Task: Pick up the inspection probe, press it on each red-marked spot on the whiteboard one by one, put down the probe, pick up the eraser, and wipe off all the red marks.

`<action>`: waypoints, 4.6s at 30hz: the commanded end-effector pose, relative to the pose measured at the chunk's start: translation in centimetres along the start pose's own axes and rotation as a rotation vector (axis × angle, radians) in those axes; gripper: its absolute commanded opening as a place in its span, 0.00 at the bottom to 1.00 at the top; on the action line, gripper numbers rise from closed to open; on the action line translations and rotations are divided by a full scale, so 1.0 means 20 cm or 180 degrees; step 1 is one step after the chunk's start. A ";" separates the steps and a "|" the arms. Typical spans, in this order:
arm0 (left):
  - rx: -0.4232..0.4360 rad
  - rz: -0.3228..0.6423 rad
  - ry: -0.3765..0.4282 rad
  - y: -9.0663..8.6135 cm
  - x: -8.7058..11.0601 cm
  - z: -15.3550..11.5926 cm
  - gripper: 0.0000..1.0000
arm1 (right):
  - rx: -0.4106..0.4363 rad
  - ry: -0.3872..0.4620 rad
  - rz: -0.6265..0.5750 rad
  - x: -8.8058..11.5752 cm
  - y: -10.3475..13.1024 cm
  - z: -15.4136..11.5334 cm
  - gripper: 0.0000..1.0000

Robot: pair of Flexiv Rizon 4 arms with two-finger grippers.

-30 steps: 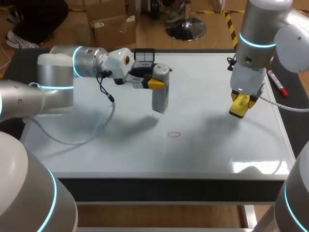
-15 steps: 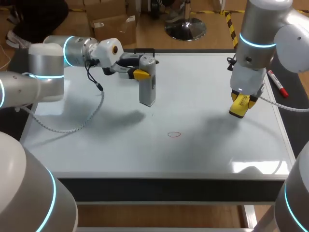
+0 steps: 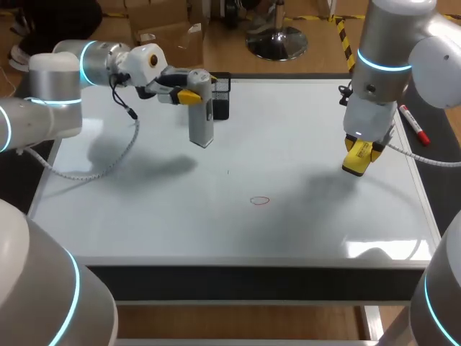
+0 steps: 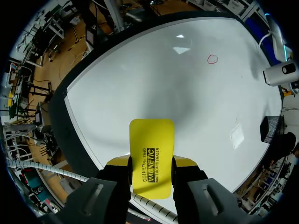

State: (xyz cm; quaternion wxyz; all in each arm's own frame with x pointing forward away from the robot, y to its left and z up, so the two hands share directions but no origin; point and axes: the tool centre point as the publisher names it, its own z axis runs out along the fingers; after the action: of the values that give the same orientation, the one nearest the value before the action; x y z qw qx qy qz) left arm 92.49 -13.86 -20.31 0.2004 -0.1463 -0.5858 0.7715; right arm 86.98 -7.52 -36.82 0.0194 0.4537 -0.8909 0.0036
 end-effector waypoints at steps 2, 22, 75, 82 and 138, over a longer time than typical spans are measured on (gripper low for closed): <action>0.0053 -0.0022 0.0142 0.01 0.01 -0.10 0.00 | 0.0004 0.0009 -0.0005 0.00 0.00 0.00 0.00; 0.0056 -0.0019 -0.0061 -0.01 0.08 -0.38 0.00 | 0.0004 0.0009 -0.0005 0.00 0.00 0.00 0.00; -0.0034 -0.0014 -0.0067 0.00 0.10 -0.37 0.00 | 0.0258 0.0254 -0.1273 -0.58 0.84 0.03 0.00; -0.0034 -0.0014 -0.0067 0.00 0.10 -0.37 0.00 | 0.0190 0.0171 -0.1535 -0.67 1.00 0.09 0.00; -0.0034 -0.0014 -0.0067 0.00 0.10 -0.37 0.00 | -0.0170 0.0217 -0.1301 -0.48 0.87 0.35 0.00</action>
State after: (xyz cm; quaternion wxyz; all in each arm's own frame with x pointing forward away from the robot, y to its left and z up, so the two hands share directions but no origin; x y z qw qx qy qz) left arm 94.26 -6.66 -22.58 0.1960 -0.1392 -0.5903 0.7705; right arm 78.52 12.65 -43.02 0.0697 0.6235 -0.7787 -0.0051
